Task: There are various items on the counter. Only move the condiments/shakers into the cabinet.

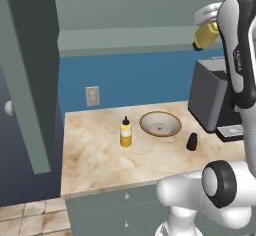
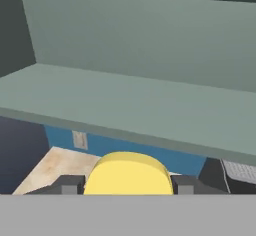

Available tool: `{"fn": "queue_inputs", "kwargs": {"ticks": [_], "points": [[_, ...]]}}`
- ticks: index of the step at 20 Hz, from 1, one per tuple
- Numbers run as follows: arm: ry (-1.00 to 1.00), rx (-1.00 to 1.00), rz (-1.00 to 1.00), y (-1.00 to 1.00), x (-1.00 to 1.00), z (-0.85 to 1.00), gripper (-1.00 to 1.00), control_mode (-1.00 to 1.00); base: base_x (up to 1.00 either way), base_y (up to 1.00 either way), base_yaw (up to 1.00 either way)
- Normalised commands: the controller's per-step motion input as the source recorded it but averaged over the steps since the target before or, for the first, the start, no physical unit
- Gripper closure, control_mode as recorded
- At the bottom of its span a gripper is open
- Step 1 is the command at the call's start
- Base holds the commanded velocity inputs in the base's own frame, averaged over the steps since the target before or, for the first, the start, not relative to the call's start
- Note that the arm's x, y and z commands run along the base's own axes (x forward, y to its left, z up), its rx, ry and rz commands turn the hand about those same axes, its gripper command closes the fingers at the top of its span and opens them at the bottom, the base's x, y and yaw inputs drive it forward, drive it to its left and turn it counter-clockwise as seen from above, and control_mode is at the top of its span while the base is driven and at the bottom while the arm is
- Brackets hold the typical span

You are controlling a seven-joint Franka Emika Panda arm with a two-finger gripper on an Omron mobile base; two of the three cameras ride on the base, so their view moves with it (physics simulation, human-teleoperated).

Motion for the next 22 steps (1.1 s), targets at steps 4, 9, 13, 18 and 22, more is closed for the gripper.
{"fn": "queue_inputs", "kwargs": {"ticks": [4, 9, 13, 18, 22], "points": [[0.00, 0.00, 0.00, -0.03, 0.53, 0.00, 1.00, -1.00, 0.00, 0.00, 0.00], [-0.07, 0.00, 0.00, -0.05, 0.38, -0.04, 1.00, -1.00, 0.00, 0.00, 0.00], [0.00, 0.00, 0.00, 0.00, 0.54, -0.05, 1.00, -1.00, 0.00, 0.00, 0.00], [0.00, 0.00, 0.00, 0.00, 0.60, -0.09, 1.00, -1.00, 0.00, 0.00, 0.00], [0.00, 0.00, 0.00, 0.00, 0.66, -0.06, 1.00, -1.00, 0.00, 0.00, 0.00]]}}
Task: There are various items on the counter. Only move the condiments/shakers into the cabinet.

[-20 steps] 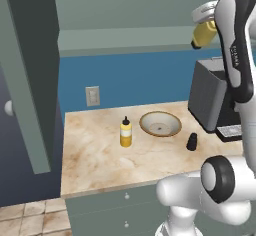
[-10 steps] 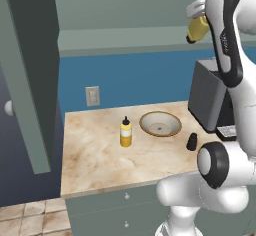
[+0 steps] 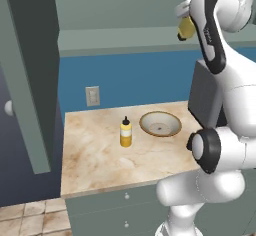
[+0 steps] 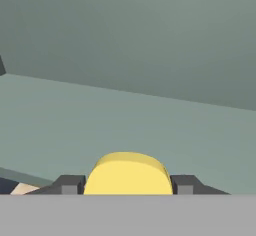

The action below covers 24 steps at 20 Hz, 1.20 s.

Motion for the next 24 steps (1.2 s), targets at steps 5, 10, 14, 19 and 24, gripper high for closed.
{"fn": "queue_inputs", "kwargs": {"ticks": [5, 10, 14, 19, 24], "points": [[0.00, 0.00, 0.00, 0.00, 0.56, -0.20, 1.00, -1.00, 0.00, 0.00, 0.00], [0.00, -0.01, 0.00, 0.00, 0.48, -0.22, 1.00, -1.00, 0.00, 0.00, 0.00], [0.00, 0.00, 0.00, 0.00, 0.57, -0.09, 1.00, -1.00, 0.00, 0.00, 0.00], [0.00, -0.01, 0.00, 0.00, 0.59, -0.18, 1.00, -1.00, 0.00, 0.00, 0.00], [0.00, -0.03, 0.00, 0.00, 0.50, -0.26, 1.00, -1.00, 0.00, 0.00, 0.00]]}}
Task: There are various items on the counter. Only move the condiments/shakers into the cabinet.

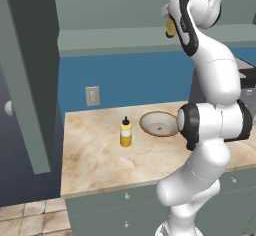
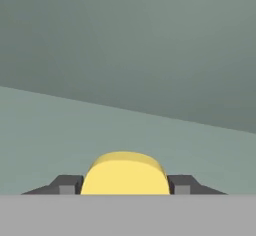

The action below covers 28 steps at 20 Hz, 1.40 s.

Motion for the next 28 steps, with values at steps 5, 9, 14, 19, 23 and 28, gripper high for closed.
{"fn": "queue_inputs", "kwargs": {"ticks": [5, 9, 14, 19, 23, 28], "points": [[-0.02, -0.06, 0.00, 0.00, 0.37, -0.20, -1.00, -1.00, 0.00, 0.00, 0.00], [-0.07, -0.04, 0.00, 0.00, 0.38, -0.19, -1.00, -1.00, 0.00, 0.00, 0.00], [-0.11, 0.00, 0.00, 0.00, 0.41, -0.21, -1.00, -1.00, 0.00, 0.00, 0.00], [-0.11, 0.00, 0.00, 0.00, 0.30, -0.15, -1.00, -1.00, 0.00, 0.00, 0.00], [-0.13, 0.00, 0.00, 0.00, 0.36, -0.16, -1.00, -1.00, 0.00, 0.00, 0.00], [-0.13, -0.03, 0.00, 0.00, 0.48, -0.25, -1.00, -1.00, 0.00, 0.00, 0.00]]}}
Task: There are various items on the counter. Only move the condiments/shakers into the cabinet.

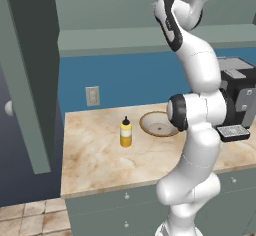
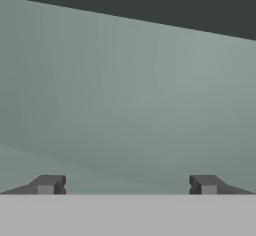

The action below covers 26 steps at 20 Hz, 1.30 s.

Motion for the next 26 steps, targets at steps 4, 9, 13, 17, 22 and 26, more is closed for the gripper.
{"fn": "queue_inputs", "kwargs": {"ticks": [4, 9, 13, 17, 22, 26], "points": [[-0.02, -0.01, 0.00, 0.00, 0.11, -0.06, -1.00, -1.00, 0.00, 0.00, 0.00], [-0.19, 0.00, -0.01, 0.00, -0.68, 0.03, -1.00, -1.00, 0.00, 0.00, 0.00], [-0.24, 0.00, -0.03, -0.02, -0.89, 0.00, -1.00, -1.00, 0.00, 0.00, 0.00], [-0.33, 0.02, -0.03, -0.10, -0.98, 0.00, -1.00, -1.00, 0.00, 0.00, 0.00], [-0.08, 0.13, -0.18, -0.21, -1.00, 0.01, -1.00, -1.00, 0.00, 0.00, 0.00], [0.22, 0.05, -0.17, -0.07, -1.00, 0.01, -1.00, -1.00, 0.00, 0.00, 0.00]]}}
